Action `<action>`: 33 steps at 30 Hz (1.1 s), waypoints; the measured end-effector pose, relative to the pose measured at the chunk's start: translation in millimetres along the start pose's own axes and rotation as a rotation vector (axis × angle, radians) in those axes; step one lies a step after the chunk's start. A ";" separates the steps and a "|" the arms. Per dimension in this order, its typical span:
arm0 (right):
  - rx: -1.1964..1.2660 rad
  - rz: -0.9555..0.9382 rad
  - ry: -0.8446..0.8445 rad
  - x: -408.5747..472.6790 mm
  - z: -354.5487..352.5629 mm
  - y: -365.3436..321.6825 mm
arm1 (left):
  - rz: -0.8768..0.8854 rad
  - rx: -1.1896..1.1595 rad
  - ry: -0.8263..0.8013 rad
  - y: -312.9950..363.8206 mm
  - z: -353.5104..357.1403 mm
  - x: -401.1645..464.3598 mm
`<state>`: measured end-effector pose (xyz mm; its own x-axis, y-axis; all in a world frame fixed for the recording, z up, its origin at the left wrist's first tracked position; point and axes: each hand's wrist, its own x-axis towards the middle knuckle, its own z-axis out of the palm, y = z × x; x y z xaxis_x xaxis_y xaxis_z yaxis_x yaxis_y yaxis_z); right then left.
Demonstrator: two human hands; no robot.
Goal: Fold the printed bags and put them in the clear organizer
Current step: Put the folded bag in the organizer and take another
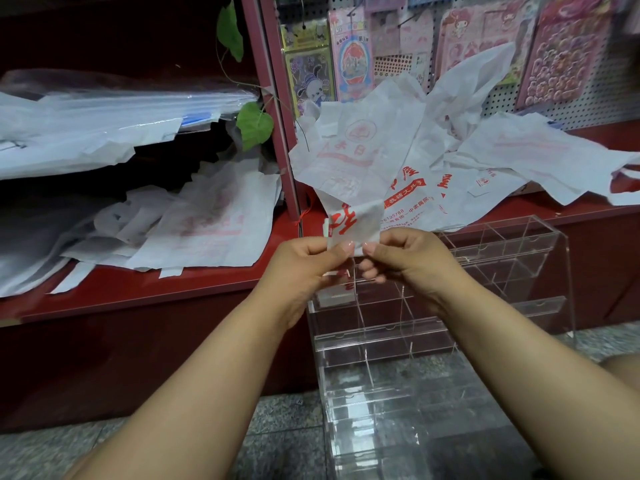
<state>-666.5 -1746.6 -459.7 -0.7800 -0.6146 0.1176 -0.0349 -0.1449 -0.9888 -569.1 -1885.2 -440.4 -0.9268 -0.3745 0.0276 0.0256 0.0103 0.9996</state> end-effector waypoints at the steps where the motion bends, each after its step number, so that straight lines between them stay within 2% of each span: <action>1: 0.020 -0.002 -0.002 0.6 -0.8 0.8 | 0.017 -0.036 -0.006 0.4 -0.6 -0.3; 3: 0.081 -0.016 -0.011 1.8 -1.6 4.4 | 0.077 -0.032 0.034 -1.0 -3.0 0.2; 5: 0.172 -0.018 -0.028 1.4 0.0 5.7 | 0.149 0.093 0.086 -4.3 -3.1 0.2; 8: 0.210 -0.079 0.050 1.9 2.9 5.7 | 0.195 0.212 0.104 -9.3 0.7 -0.5; 11: 0.133 -0.128 0.162 3.2 3.3 8.9 | 0.181 0.161 0.089 -9.2 5.6 -3.5; 14: 0.083 -0.178 0.226 3.9 5.0 9.4 | 0.204 0.101 0.182 -8.6 9.3 -2.3; 17: -0.039 -0.219 0.250 2.6 5.6 9.6 | 0.151 -0.013 0.228 -7.8 7.8 2.0; 20: -0.181 -0.195 0.224 2.6 7.6 8.9 | 0.143 0.068 0.177 -7.2 3.8 4.4; 24: -0.044 -0.058 0.074 11.7 6.7 -1.7 | 0.217 0.151 0.196 -5.0 -5.4 9.0; 26: -0.177 -0.099 0.041 18.5 5.3 -10.1 | 0.235 0.180 0.187 -0.4 -11.1 12.5; 33: -0.681 -0.309 0.120 49.4 14.8 -9.7 | 0.340 0.444 0.283 -5.3 -32.1 31.2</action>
<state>-695.5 -1787.0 -442.9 -0.7334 -0.5298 0.4259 -0.6105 0.2379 -0.7554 -586.1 -1926.7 -444.8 -0.7575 -0.5129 0.4038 0.0874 0.5333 0.8414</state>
